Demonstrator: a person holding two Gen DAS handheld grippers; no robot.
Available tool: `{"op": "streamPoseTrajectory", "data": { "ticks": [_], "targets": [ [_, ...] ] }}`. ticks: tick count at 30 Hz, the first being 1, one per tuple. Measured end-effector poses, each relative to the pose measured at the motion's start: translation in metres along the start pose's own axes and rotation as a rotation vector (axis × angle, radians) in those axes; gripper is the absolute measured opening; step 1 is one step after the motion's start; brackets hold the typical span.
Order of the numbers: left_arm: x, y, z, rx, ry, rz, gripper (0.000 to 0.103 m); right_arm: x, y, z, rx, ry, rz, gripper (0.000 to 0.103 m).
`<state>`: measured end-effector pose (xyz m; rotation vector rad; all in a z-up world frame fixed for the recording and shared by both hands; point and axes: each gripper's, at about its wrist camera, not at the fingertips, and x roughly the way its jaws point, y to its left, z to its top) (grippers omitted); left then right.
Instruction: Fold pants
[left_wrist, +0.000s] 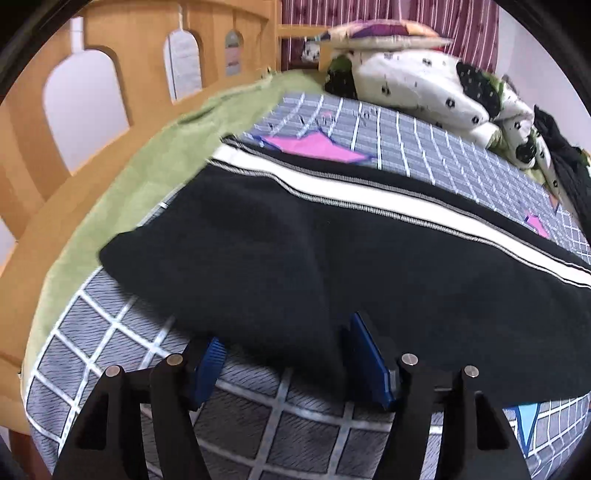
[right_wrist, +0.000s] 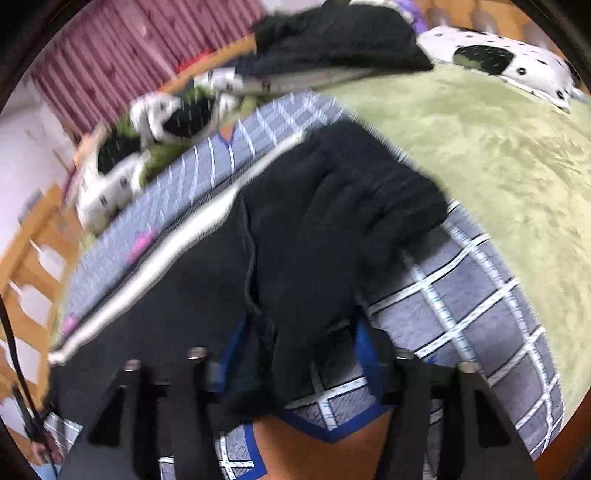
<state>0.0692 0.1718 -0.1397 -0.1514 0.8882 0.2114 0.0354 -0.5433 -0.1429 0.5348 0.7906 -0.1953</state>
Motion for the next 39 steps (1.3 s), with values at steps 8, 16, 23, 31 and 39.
{"op": "streamPoseTrajectory", "data": {
  "ticks": [8,16,23,31,39],
  "targets": [
    [-0.002,0.014,-0.018,-0.135,0.009,-0.019,0.064,0.043,-0.023,0.031,0.244,0.003,0.032,0.069],
    [-0.029,0.036,-0.018,-0.148,-0.044,0.022,0.064,0.005,-0.008,0.071,0.098,-0.198,0.063,0.042],
    [-0.029,0.073,-0.026,-0.252,-0.023,-0.035,0.064,0.011,-0.034,0.038,0.018,-0.005,-0.157,0.058],
    [0.026,0.087,-0.012,-0.449,0.045,-0.342,0.066,-0.056,-0.027,0.008,-0.042,-0.041,-0.247,0.062],
    [0.061,0.085,0.012,-0.543,0.058,-0.353,0.023,-0.066,0.029,-0.005,-0.053,-0.027,-0.223,0.062]
  ]
}}
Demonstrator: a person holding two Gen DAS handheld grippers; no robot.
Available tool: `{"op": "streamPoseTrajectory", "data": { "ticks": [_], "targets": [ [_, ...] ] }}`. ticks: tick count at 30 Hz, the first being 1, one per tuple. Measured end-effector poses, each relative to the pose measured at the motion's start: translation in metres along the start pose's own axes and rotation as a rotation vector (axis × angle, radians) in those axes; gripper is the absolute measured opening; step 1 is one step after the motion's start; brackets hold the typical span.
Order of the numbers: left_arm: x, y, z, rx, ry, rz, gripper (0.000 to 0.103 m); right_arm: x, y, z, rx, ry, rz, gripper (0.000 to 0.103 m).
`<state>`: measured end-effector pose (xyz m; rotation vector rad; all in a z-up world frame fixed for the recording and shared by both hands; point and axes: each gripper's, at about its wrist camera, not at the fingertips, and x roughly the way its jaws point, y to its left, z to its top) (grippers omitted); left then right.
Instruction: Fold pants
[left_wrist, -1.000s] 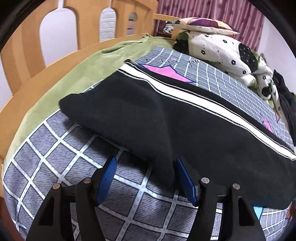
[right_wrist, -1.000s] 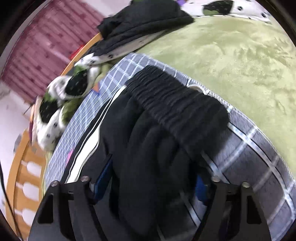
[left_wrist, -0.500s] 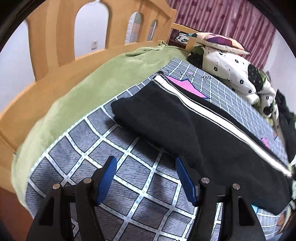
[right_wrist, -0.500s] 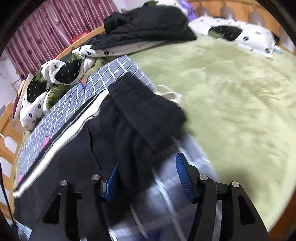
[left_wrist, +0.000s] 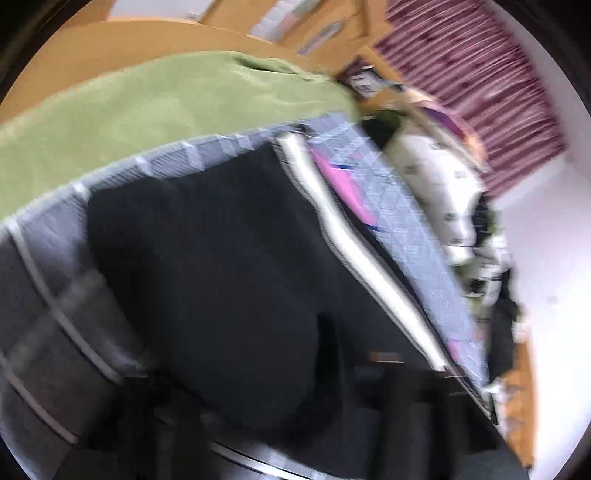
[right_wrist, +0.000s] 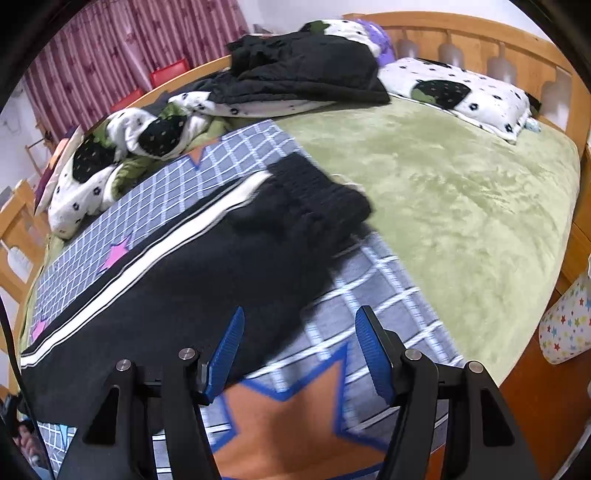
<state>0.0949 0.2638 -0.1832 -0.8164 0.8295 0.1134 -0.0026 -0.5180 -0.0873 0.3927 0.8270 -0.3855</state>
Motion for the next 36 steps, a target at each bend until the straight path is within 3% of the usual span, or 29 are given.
{"op": "streamPoseTrajectory", "data": {
  "ticks": [2,4,5,7,9,11,14,16,18,23,27,31,36],
  "targets": [
    [-0.01,0.007,0.01,0.014,-0.017,-0.005,0.018,-0.002,0.021,0.0,-0.028,0.002,0.008,0.062],
    [-0.036,0.01,0.022,0.066,-0.116,0.054,0.016,-0.004,0.038,0.002,-0.051,-0.005,0.013,0.062],
    [-0.045,0.011,0.028,0.094,-0.127,0.033,0.016,-0.004,0.045,0.003,-0.062,-0.008,0.018,0.062],
    [-0.053,0.011,0.039,0.119,-0.107,0.036,0.019,-0.005,0.064,0.006,-0.084,-0.012,0.032,0.062],
    [-0.05,0.009,0.046,0.164,-0.07,0.096,0.019,-0.002,0.081,0.007,-0.104,-0.013,0.055,0.062],
    [-0.049,0.005,0.048,0.208,-0.036,0.174,0.026,0.004,0.101,0.006,-0.13,-0.007,0.075,0.062],
    [-0.072,0.006,0.049,0.231,-0.162,0.304,0.041,0.016,0.132,0.003,-0.182,0.006,0.091,0.062],
    [-0.087,0.01,0.051,0.248,-0.21,0.284,0.045,0.022,0.15,0.002,-0.225,0.009,0.098,0.062],
    [-0.088,0.009,0.056,0.263,-0.198,0.262,0.045,0.029,0.168,0.001,-0.274,0.009,0.099,0.062],
    [-0.055,-0.028,0.074,0.356,-0.145,0.219,0.045,0.054,0.217,0.002,-0.41,0.007,0.112,0.062],
    [-0.009,-0.066,0.088,0.434,-0.084,0.235,0.045,0.079,0.256,0.006,-0.516,0.001,0.125,0.062],
    [0.032,-0.084,0.096,0.5,-0.053,0.318,0.049,0.104,0.29,0.014,-0.626,-0.011,0.16,0.07],
    [0.066,-0.078,0.111,0.474,-0.016,0.399,0.049,0.139,0.321,0.026,-0.687,0.0,0.203,0.072]
  ]
}}
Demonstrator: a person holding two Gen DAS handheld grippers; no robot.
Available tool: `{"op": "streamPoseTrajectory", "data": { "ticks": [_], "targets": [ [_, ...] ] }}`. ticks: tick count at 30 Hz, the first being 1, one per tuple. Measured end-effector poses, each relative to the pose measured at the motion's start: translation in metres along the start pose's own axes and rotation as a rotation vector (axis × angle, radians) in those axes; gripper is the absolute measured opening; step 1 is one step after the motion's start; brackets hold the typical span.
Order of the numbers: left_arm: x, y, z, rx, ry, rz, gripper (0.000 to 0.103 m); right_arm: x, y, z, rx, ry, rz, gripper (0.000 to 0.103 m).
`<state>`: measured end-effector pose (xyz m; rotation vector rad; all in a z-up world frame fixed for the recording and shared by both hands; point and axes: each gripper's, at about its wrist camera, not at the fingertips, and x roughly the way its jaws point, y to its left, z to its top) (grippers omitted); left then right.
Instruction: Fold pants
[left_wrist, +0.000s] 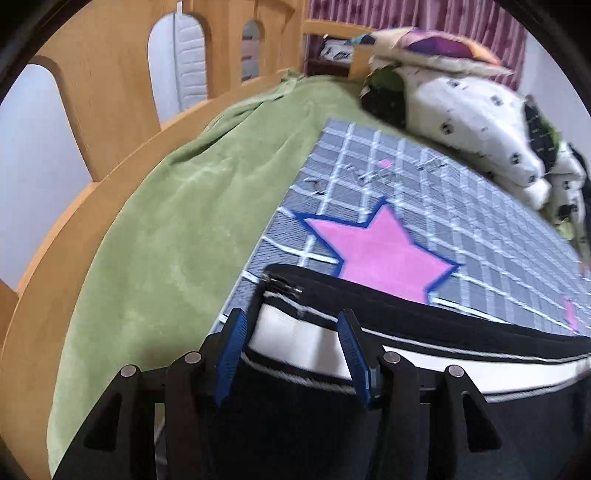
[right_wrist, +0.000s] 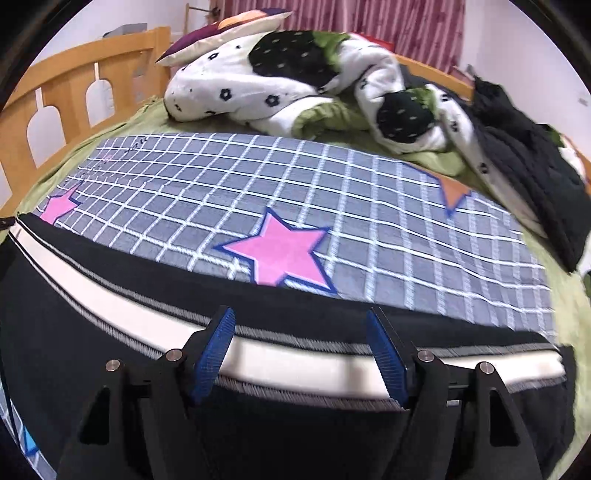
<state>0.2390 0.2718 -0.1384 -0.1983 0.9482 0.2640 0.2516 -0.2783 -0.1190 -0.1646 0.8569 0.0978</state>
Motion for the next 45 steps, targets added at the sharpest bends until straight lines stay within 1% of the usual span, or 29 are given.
{"op": "streamPoseTrajectory", "data": {
  "ticks": [1,3,4,5,6,7,9,10,12,15,16,18,21,23,25,27,28,29,30,31,32,33,35,39,40,41,42,44,45],
  "targets": [
    [0.007,0.0,0.002,-0.004,0.014,0.011,0.049,0.008,0.002,0.005,-0.008,-0.002,0.019,0.072],
    [0.015,0.001,0.002,-0.008,0.03,-0.012,0.049,0.022,0.007,0.012,-0.033,0.005,0.042,0.072],
    [0.016,0.001,0.002,-0.006,0.028,-0.009,0.045,0.032,0.01,0.014,-0.042,0.022,0.07,0.072],
    [0.013,0.001,-0.001,0.002,0.004,-0.012,0.04,0.043,0.013,0.014,-0.045,0.054,0.091,0.067],
    [0.009,0.001,-0.003,0.011,-0.015,-0.011,0.028,0.051,0.017,0.012,-0.051,0.085,0.103,0.05],
    [0.005,0.0,-0.004,0.021,-0.033,-0.01,0.024,0.062,0.023,0.009,-0.082,0.129,0.101,0.039],
    [-0.006,0.002,-0.006,0.03,-0.075,-0.035,0.017,0.061,0.035,0.003,-0.155,0.104,0.08,0.003],
    [-0.016,0.002,-0.008,0.037,-0.117,-0.04,0.012,0.056,0.041,0.001,-0.186,0.089,0.068,0.004],
    [-0.03,0.007,-0.007,0.023,-0.169,-0.07,0.012,0.043,0.043,0.001,-0.191,0.043,0.056,0.003],
    [-0.038,0.017,0.002,-0.04,-0.199,-0.126,0.012,0.015,0.022,0.01,-0.081,-0.053,0.12,0.003],
    [-0.036,0.018,0.005,-0.053,-0.206,-0.125,0.012,0.01,0.018,0.013,-0.061,-0.078,0.125,0.002],
    [-0.022,0.015,0.01,-0.059,-0.184,-0.103,0.012,0.016,0.016,0.019,-0.04,-0.082,0.12,0.002],
    [0.014,0.007,0.008,-0.029,-0.094,-0.04,0.012,0.041,0.02,0.019,-0.03,-0.051,0.06,0.0],
    [0.022,0.004,0.003,-0.014,-0.077,-0.013,0.013,0.065,0.017,0.016,0.012,0.006,0.071,0.0],
    [0.018,-0.001,0.001,0.024,-0.092,0.031,0.02,0.076,0.017,0.012,0.015,0.034,0.049,0.0],
    [0.012,-0.003,0.001,0.049,-0.078,0.067,0.027,0.067,0.014,0.012,0.025,0.016,0.057,0.0],
    [0.005,-0.002,0.001,0.048,-0.084,0.076,0.034,0.056,0.009,0.013,0.039,-0.009,0.068,0.002],
    [-0.002,-0.001,-0.001,0.047,-0.1,0.06,0.04,0.045,0.002,0.012,0.052,-0.026,0.081,0.013],
    [-0.009,0.001,-0.002,0.047,-0.118,0.034,0.055,0.039,-0.004,0.012,0.057,-0.031,0.096,0.034],
    [-0.014,0.001,-0.003,0.042,-0.136,0.016,0.064,0.029,-0.011,0.01,0.058,-0.042,0.127,0.045],
    [-0.017,0.002,-0.003,0.035,-0.146,0.006,0.065,0.021,-0.015,0.009,0.05,-0.058,0.143,0.058],
    [-0.019,0.002,-0.003,0.026,-0.147,-0.003,0.065,0.015,-0.017,0.009,0.028,-0.078,0.134,0.062],
    [-0.016,0.001,0.0,0.013,-0.12,-0.023,0.065,0.013,-0.014,0.008,-0.029,-0.075,0.102,0.062],
    [-0.004,0.0,-0.003,0.005,-0.069,0.005,0.065,0.038,0.001,0.01,-0.134,0.019,0.134,0.062],
    [-0.004,-0.001,-0.005,0.008,-0.067,0.008,0.065,0.048,0.009,0.008,-0.185,0.06,0.137,0.062],
    [-0.003,0.001,-0.007,0.012,-0.066,0.014,0.065,0.055,0.015,0.005,-0.225,0.091,0.138,0.056],
    [-0.003,0.003,-0.009,0.015,-0.067,0.019,0.065,0.061,0.022,0.001,-0.271,0.102,0.126,0.04],
    [-0.005,0.007,-0.01,0.008,-0.068,0.022,0.065,0.054,0.034,-0.002,-0.334,0.076,0.139,0.002],
    [-0.008,0.01,-0.01,-0.002,-0.073,0.013,0.065,0.049,0.037,-0.001,-0.35,0.061,0.113,0.002]
  ]
}}
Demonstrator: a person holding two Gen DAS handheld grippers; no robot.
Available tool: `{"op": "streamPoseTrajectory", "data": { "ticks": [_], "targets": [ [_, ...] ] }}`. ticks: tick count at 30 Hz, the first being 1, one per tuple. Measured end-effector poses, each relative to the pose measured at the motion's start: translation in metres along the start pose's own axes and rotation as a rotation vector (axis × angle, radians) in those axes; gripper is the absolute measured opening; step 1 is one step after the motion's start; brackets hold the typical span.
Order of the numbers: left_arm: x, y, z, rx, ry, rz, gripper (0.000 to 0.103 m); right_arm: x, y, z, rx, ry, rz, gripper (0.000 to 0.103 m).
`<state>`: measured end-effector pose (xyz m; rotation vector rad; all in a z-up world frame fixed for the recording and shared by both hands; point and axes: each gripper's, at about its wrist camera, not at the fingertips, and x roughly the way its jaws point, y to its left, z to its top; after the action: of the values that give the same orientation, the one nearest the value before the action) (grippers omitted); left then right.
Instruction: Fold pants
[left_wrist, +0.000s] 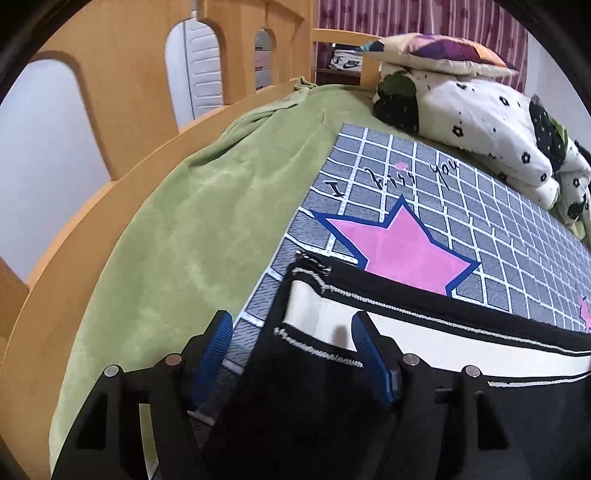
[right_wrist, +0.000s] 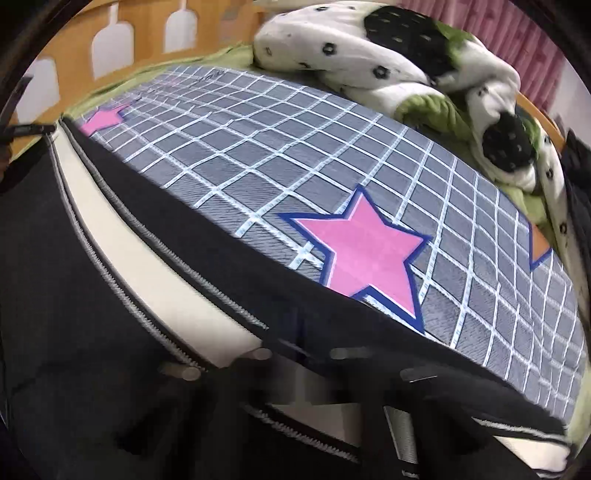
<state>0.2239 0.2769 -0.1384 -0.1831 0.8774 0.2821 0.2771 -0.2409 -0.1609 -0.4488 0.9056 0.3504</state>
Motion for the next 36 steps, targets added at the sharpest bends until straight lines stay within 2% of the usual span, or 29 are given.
{"op": "streamPoseTrajectory", "data": {
  "ticks": [2,3,4,6,8,9,11,14,15,16,17,19,22,23,25,27,30,33,36],
  "targets": [
    [-0.009,0.004,0.002,-0.042,-0.019,-0.051,0.065,-0.02,-0.003,0.005,0.028,-0.095,-0.021,0.002],
    [-0.013,0.004,0.003,-0.061,-0.024,-0.076,0.065,-0.024,-0.008,0.007,0.059,-0.113,-0.011,0.002],
    [-0.014,0.002,0.005,-0.078,-0.025,-0.102,0.065,-0.024,-0.014,0.007,0.092,-0.124,0.002,0.002],
    [-0.016,-0.008,0.006,-0.088,-0.017,-0.14,0.065,-0.006,-0.014,0.006,0.119,-0.093,-0.003,0.002],
    [-0.015,-0.021,0.006,-0.063,-0.007,-0.146,0.065,0.019,-0.004,0.002,0.085,-0.042,-0.044,0.003],
    [-0.016,-0.025,0.005,-0.051,-0.006,-0.143,0.065,0.02,-0.003,0.002,0.083,-0.056,-0.062,0.005],
    [-0.019,-0.038,0.001,0.0,-0.007,-0.132,0.065,0.014,-0.007,0.004,0.112,-0.059,-0.06,0.009],
    [-0.031,-0.05,-0.005,0.067,-0.027,-0.146,0.065,-0.019,-0.031,-0.004,0.208,-0.098,-0.065,0.013],
    [-0.034,-0.054,-0.008,0.095,-0.035,-0.148,0.065,-0.032,-0.037,-0.011,0.239,-0.128,-0.083,0.016],
    [-0.034,-0.058,-0.01,0.116,-0.037,-0.143,0.065,-0.045,-0.049,-0.02,0.279,-0.159,-0.106,0.029],
    [-0.031,-0.061,-0.013,0.136,-0.032,-0.136,0.065,-0.054,-0.059,-0.03,0.317,-0.174,-0.127,0.046],
    [-0.017,-0.068,-0.019,0.181,-0.015,-0.108,0.065,-0.048,-0.071,-0.042,0.32,-0.124,-0.182,0.053],
    [0.016,-0.066,-0.024,0.221,0.003,0.058,0.065,-0.009,-0.086,-0.061,0.283,0.013,-0.249,0.051],
    [0.024,-0.062,-0.024,0.22,0.01,0.043,0.066,-0.01,-0.091,-0.066,0.305,-0.031,-0.224,0.05],
    [0.024,-0.056,-0.023,0.212,-0.001,0.004,0.066,-0.009,-0.103,-0.066,0.355,-0.046,-0.211,0.045],
    [0.023,-0.059,-0.025,0.248,-0.011,0.022,0.067,-0.006,-0.108,-0.067,0.373,-0.038,-0.215,0.043],
    [0.02,-0.059,-0.027,0.25,-0.009,0.027,0.066,-0.004,-0.106,-0.066,0.358,-0.035,-0.234,0.042],
    [-0.002,-0.05,-0.028,0.186,0.026,-0.009,0.066,-0.011,-0.103,-0.062,0.37,-0.017,-0.266,0.043],
    [-0.036,-0.041,-0.041,0.157,0.019,-0.067,0.066,-0.03,-0.102,-0.063,0.481,-0.005,-0.262,0.047]
  ]
}}
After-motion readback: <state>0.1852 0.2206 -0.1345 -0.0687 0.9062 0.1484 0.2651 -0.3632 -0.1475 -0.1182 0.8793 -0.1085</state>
